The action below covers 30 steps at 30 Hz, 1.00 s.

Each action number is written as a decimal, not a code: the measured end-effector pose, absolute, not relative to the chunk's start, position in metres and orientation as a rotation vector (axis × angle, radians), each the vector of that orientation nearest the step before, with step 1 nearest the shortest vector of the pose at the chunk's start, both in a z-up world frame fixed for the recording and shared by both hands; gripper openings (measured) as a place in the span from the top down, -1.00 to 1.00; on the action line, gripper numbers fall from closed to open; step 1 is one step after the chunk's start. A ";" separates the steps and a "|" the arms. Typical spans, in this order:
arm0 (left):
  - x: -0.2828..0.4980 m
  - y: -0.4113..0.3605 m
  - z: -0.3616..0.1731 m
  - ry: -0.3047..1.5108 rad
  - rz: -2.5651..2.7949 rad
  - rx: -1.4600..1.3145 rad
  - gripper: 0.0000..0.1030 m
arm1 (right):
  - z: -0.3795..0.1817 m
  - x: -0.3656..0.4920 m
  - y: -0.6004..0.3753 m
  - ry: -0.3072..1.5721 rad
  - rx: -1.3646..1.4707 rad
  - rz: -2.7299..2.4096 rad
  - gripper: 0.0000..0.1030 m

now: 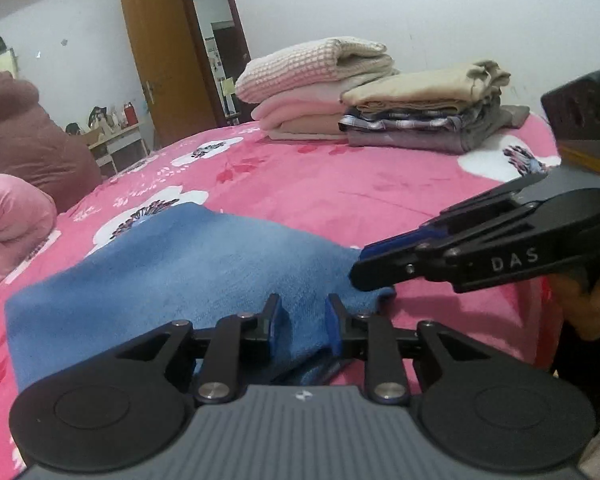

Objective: Fold clothes

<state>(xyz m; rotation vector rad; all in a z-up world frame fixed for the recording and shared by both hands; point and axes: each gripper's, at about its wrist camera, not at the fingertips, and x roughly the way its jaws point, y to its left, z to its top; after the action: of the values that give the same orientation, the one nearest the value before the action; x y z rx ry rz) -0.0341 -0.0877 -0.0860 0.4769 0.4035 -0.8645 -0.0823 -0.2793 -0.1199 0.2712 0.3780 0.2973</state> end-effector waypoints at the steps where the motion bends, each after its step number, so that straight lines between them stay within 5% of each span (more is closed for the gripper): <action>1: -0.034 -0.086 -0.085 0.410 -0.867 0.470 0.52 | -0.119 -0.085 -0.279 0.382 0.266 0.294 0.68; 18: -0.038 -0.083 -0.090 0.383 -0.868 0.461 0.51 | -0.083 -0.098 -0.309 0.378 0.463 0.238 0.67; 23: -0.038 -0.078 -0.092 0.406 -0.869 0.426 0.50 | -0.112 -0.066 -0.277 0.475 0.401 0.249 0.68; 30: -0.045 -0.073 -0.093 0.411 -0.860 0.346 0.20 | -0.118 -0.067 -0.280 0.452 0.447 0.244 0.68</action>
<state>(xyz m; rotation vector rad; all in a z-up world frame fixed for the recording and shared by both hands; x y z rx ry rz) -0.0451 -0.0732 -0.0931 0.3464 0.4112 -0.8596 -0.0668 -0.2797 -0.1183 0.4474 0.4524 0.2436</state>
